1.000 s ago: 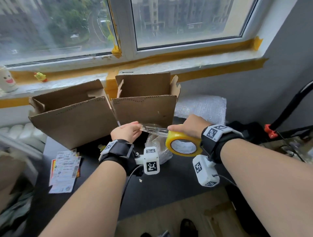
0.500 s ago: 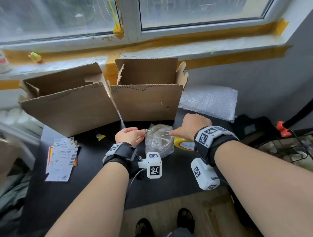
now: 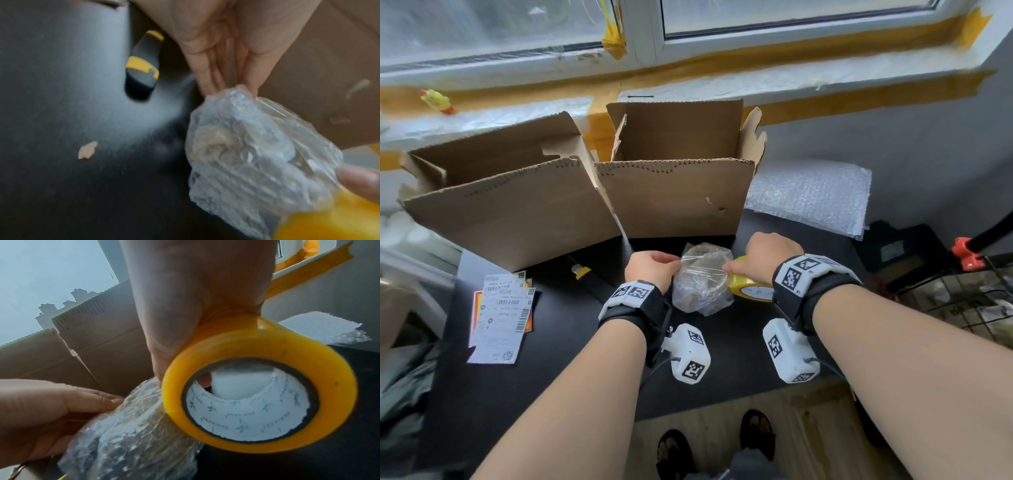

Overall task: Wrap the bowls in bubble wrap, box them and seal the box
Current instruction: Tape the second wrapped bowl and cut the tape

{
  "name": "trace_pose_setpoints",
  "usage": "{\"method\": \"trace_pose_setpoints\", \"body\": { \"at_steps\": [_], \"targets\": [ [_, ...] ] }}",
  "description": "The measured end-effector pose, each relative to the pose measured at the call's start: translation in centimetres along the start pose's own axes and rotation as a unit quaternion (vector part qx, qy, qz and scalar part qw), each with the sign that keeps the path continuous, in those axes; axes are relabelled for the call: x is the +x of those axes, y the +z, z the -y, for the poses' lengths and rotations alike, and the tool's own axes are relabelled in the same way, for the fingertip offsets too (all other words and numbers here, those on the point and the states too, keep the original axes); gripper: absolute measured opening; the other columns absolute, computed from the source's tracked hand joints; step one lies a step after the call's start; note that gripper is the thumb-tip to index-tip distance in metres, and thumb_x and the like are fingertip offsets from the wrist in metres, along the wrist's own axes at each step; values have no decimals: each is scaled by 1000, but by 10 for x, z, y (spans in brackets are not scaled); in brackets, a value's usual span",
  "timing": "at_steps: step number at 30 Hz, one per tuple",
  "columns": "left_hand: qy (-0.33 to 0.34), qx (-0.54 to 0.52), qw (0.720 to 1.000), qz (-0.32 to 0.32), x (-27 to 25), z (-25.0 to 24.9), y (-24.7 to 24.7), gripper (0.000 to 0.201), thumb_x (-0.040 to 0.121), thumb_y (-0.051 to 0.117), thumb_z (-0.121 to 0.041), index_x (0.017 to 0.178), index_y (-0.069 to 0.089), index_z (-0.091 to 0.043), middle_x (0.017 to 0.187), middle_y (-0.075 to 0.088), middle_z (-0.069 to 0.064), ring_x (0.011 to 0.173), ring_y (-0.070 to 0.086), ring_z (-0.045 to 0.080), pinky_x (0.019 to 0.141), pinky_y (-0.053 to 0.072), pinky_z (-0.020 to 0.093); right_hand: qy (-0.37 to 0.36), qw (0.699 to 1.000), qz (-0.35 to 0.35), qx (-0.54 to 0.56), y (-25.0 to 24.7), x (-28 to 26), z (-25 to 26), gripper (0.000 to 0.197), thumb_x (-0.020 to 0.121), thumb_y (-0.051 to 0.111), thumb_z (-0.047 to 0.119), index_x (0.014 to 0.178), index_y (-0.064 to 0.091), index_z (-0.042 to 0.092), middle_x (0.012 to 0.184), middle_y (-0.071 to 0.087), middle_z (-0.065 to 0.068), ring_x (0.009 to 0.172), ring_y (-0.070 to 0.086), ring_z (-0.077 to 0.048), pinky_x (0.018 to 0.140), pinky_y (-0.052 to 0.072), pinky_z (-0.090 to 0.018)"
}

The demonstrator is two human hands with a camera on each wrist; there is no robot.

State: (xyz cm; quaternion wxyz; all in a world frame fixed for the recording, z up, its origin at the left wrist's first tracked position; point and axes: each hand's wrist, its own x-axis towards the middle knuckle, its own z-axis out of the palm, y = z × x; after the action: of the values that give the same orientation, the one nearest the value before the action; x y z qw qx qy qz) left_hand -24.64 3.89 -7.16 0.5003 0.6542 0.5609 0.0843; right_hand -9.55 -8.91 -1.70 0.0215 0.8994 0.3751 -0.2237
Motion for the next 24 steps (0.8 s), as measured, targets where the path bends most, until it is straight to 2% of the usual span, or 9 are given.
{"method": "trace_pose_setpoints", "body": {
  "at_steps": [3, 8, 12, 14, 15, 17, 19, 21, 24],
  "targets": [
    [44, 155, 987, 16, -5, -15, 1, 20, 89, 62, -34, 95, 77, -21, 95, 73, 1, 88, 65, 21, 75, 47, 24, 1, 1000, 6, 2, 2, 2, -2, 48, 79, 61, 64, 65, 55, 18, 69, 57, 3, 62, 52, -14, 50, 33, -26],
    [93, 312, 946, -12, -14, -34, 10, 26, 93, 54, -16, 118, 61, -15, 110, 67, 11, 101, 62, 32, 73, 43, 30, -1, 1000, 8, 9, 4, 5, -3, 49, 79, 60, 64, 64, 55, 18, 68, 57, 3, 62, 54, -15, 50, 34, -27],
    [143, 403, 903, 26, -24, -47, 15, 29, 85, 59, -34, 103, 56, -11, 89, 61, 3, 82, 57, 26, 67, 44, 31, 1, 1000, 15, 14, 4, 8, -3, 49, 79, 62, 64, 63, 54, 18, 66, 56, 2, 62, 54, -15, 51, 35, -27],
    [133, 434, 888, 71, -27, -56, 18, 50, 74, 66, -51, 105, 56, -12, 85, 56, -1, 78, 55, 20, 64, 44, 29, -4, 1000, 19, 16, 3, 9, -3, 49, 79, 62, 64, 64, 55, 18, 66, 57, 2, 62, 55, -15, 50, 35, -27],
    [123, 452, 878, 94, -27, -59, 21, 65, 69, 69, -56, 114, 53, -12, 92, 57, 1, 82, 57, 20, 65, 45, 29, -7, 1000, 22, 17, 3, 10, -2, 49, 79, 62, 64, 64, 55, 18, 66, 57, 2, 62, 55, -15, 50, 35, -27],
    [93, 477, 863, 139, -26, -60, 29, 103, 60, 78, -58, 143, 29, -20, 120, 48, 10, 101, 57, 26, 74, 51, 33, -9, 1000, 25, 17, 3, 11, -1, 49, 79, 61, 65, 64, 55, 18, 66, 58, 2, 62, 56, -16, 50, 36, -27],
    [69, 494, 848, 178, -26, -57, 39, 128, 57, 84, -52, 150, -2, -40, 138, 28, 19, 116, 51, 36, 84, 53, 40, -7, 1000, 23, 16, 4, 12, -1, 50, 79, 60, 65, 64, 54, 18, 66, 58, 2, 62, 57, -17, 51, 37, -27],
    [75, 494, 848, 174, -26, -51, 47, 125, 60, 84, -46, 147, -5, -48, 141, 22, 22, 116, 50, 39, 76, 51, 38, -9, 1000, 23, 18, 5, 12, -2, 51, 78, 60, 66, 63, 53, 18, 65, 57, 2, 61, 57, -17, 51, 37, -26],
    [109, 440, 881, 138, -21, -40, 48, 102, 61, 81, -44, 141, 18, -42, 129, 32, 15, 104, 53, 37, 69, 46, 33, -10, 999, 18, 39, 8, 10, -7, 52, 77, 58, 68, 65, 55, 18, 65, 57, 2, 62, 56, -17, 50, 35, -26]
  ]
}}
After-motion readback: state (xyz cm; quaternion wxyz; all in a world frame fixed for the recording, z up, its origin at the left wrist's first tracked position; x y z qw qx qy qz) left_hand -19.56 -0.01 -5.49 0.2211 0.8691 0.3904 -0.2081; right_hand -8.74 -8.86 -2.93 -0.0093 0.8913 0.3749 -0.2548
